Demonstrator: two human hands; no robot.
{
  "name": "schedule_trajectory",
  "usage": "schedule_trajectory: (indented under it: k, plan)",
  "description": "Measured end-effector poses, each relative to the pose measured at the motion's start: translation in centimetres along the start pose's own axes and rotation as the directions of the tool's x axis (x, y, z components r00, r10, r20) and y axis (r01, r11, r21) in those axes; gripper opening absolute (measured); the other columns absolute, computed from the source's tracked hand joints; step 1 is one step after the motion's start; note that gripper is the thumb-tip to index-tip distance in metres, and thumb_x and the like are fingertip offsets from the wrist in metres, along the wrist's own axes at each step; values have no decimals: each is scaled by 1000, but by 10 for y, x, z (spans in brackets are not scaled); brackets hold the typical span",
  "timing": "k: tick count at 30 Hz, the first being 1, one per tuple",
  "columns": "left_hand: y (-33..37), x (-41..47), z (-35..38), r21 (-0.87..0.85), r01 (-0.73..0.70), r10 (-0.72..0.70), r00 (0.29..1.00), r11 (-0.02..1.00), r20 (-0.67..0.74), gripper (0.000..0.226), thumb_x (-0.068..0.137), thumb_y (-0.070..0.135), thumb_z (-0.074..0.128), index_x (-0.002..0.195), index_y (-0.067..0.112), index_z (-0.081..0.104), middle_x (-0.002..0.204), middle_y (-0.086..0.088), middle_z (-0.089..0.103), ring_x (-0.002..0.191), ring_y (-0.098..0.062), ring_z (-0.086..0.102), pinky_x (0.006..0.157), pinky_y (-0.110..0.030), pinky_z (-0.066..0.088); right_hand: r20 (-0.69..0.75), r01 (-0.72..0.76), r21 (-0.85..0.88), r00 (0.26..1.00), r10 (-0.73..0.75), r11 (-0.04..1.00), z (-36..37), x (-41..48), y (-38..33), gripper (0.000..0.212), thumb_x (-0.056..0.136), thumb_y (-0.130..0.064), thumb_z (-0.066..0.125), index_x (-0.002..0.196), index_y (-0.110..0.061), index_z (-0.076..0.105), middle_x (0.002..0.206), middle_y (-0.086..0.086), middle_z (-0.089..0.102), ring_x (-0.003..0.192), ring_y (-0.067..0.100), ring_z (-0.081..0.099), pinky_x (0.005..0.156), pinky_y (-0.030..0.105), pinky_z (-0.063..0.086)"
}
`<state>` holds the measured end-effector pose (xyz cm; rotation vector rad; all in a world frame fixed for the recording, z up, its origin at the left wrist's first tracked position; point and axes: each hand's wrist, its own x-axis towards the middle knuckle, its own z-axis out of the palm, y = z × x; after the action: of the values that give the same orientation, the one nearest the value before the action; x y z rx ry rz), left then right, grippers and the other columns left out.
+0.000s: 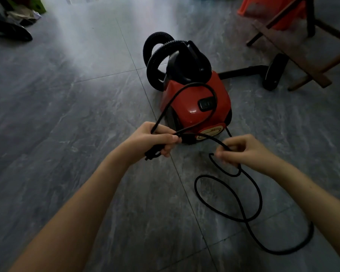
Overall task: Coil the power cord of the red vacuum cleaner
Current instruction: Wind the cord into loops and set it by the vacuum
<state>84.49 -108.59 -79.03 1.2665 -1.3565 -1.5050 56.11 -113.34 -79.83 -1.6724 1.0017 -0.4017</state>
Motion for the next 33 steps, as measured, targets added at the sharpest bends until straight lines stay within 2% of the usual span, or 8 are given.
schedule_trajectory:
  k: [6,10,15,19,22,25,30,33]
  plan:
    - [-1,-5,-22,45,12,-9,997,999,-73,13,88,4,64,91,-6,72,55,-3,56,50,-15,53,59,-28,53,101,-221,-232,963,250,947,-4,0,35,34,99,-28,53,84,-3,71,74,13,73,66,21,67,68,41,51]
    - [-4,-5,-22,96,64,-57,996,993,-73,12,88,4,65,91,-4,73,57,-5,58,51,-14,55,59,-27,54,61,-241,-298,961,271,924,-3,-2,36,42,100,-39,46,84,-7,66,83,9,73,69,12,65,75,34,52]
    - [-7,-7,-33,156,146,-128,984,977,-121,11,88,5,68,91,-2,75,59,-5,62,54,-13,58,60,-27,55,-68,-292,-238,957,284,927,-10,-1,33,45,97,-46,49,80,-7,65,64,1,62,57,13,58,59,27,49]
    - [-9,-8,-33,231,195,-172,978,953,-116,11,86,8,71,90,-1,76,61,-8,63,56,-16,60,61,-28,55,-163,-181,-134,974,158,974,-18,0,28,33,99,-34,51,81,-11,66,73,-2,58,67,9,53,63,29,45]
    - [-9,-8,-35,256,216,-195,975,942,-106,9,85,8,71,88,2,77,61,-9,64,57,-18,60,62,-28,55,-253,-78,-146,967,39,986,-20,0,22,29,102,-19,45,85,-11,68,75,-5,60,65,-3,56,62,15,42]
    - [-6,-8,-40,316,233,-219,972,920,-81,7,85,8,72,86,4,78,62,-10,64,59,-21,60,63,-31,56,-274,-68,-280,962,-11,958,-25,1,21,28,101,-23,47,97,-18,74,92,1,70,86,7,64,78,29,49]
    - [2,-10,-41,393,260,-298,954,882,37,8,84,10,73,88,5,78,63,-10,66,57,-19,62,61,-28,54,-294,1,-347,950,-109,938,-31,0,7,18,99,-20,53,99,-25,71,87,-16,64,77,-10,57,67,9,38]
    - [6,-10,-41,407,298,-364,927,863,93,9,84,9,73,89,3,78,64,-10,66,58,-17,62,61,-29,55,-276,78,-322,945,-173,943,-33,-1,-1,25,97,-12,56,87,-32,69,74,-14,64,66,-6,56,60,5,38]
